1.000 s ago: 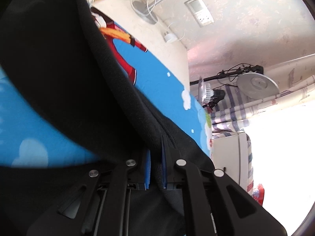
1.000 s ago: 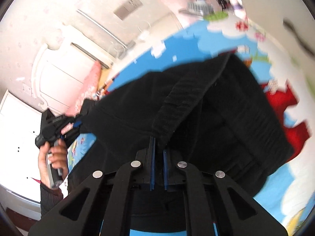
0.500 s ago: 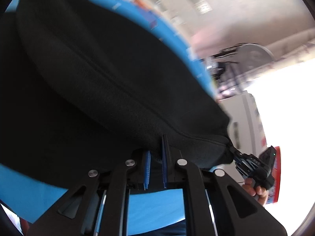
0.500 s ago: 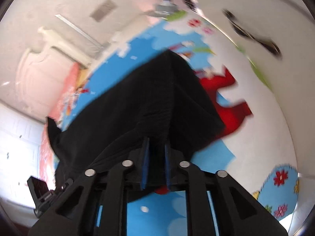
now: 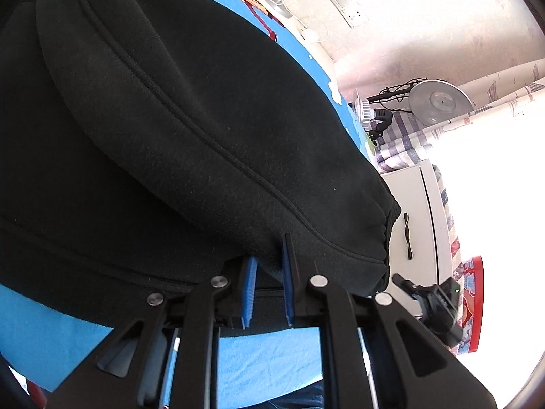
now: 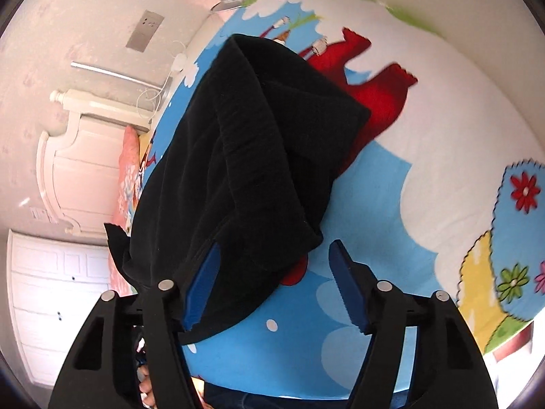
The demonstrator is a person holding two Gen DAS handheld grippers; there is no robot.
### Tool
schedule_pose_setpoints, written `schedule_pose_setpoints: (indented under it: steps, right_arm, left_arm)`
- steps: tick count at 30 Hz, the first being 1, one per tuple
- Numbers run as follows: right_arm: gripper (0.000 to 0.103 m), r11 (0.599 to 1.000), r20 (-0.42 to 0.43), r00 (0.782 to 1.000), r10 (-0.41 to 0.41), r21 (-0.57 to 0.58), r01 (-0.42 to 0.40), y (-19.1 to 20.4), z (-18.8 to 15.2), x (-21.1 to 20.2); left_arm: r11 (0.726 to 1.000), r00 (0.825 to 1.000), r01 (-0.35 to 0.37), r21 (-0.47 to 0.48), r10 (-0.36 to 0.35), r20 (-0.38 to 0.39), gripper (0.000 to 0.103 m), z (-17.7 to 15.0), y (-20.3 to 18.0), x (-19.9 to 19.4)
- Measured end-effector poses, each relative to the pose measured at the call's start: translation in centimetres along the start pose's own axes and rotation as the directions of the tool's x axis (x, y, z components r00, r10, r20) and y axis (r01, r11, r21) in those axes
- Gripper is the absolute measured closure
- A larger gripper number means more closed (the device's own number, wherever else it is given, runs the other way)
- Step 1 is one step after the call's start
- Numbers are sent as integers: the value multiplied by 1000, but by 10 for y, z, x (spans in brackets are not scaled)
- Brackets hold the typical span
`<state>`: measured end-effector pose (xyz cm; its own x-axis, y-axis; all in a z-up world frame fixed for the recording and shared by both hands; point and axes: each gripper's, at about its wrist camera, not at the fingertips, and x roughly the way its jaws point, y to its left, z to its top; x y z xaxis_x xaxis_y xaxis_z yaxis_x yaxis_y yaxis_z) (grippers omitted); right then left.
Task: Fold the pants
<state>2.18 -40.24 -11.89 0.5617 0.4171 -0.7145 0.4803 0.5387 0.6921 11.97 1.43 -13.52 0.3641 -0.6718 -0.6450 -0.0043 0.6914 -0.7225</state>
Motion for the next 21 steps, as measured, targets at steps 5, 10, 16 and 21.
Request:
schedule_pose_setpoints:
  steps: [5, 10, 16, 21]
  right_arm:
    - [54, 1000, 27, 1000, 3, 20, -3, 3, 1, 5]
    - [65, 999, 76, 997, -15, -30, 18, 14, 1, -7]
    - [64, 996, 96, 995, -14, -91, 23, 30, 4, -6]
    - [55, 998, 76, 997, -26, -54, 31, 19, 5, 9]
  left_arm:
    - [1000, 1000, 2, -1, -2, -7, 90, 2, 0, 4]
    - [1000, 1000, 13, 7, -13, -2, 91, 4, -2, 1]
    - [999, 999, 30, 22, -30, 16, 91, 9, -10, -9]
    - [999, 999, 32, 5, -33, 9, 91, 9, -9, -9]
